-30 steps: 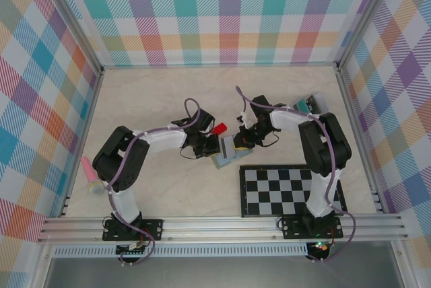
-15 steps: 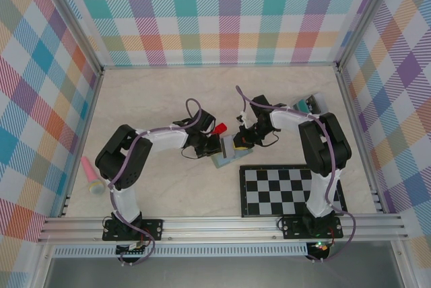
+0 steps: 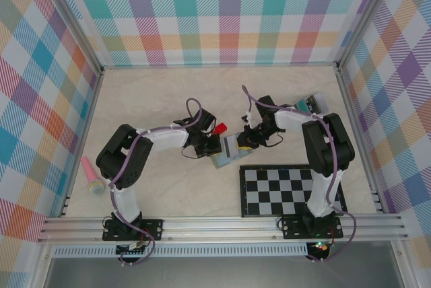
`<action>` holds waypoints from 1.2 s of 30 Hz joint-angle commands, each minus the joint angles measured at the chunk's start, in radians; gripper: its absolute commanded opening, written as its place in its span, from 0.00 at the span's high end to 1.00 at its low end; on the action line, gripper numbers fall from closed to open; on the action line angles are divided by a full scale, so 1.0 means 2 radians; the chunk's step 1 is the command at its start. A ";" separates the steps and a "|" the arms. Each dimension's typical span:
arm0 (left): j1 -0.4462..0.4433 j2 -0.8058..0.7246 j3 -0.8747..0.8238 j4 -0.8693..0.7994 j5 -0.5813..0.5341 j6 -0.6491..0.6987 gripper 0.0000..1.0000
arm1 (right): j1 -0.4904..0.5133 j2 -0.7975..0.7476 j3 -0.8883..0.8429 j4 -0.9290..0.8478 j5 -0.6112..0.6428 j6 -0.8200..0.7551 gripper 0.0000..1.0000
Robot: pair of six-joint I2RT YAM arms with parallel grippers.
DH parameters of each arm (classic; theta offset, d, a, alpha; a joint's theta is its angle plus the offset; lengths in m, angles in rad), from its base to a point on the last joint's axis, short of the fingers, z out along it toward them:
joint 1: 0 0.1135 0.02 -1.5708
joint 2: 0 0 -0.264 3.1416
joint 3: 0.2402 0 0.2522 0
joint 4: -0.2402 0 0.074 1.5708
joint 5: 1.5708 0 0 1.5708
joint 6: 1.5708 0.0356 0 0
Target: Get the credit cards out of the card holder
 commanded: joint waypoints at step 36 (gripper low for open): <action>0.000 -0.034 0.028 -0.086 -0.004 0.022 0.83 | -0.028 -0.180 0.032 -0.096 0.170 -0.080 1.00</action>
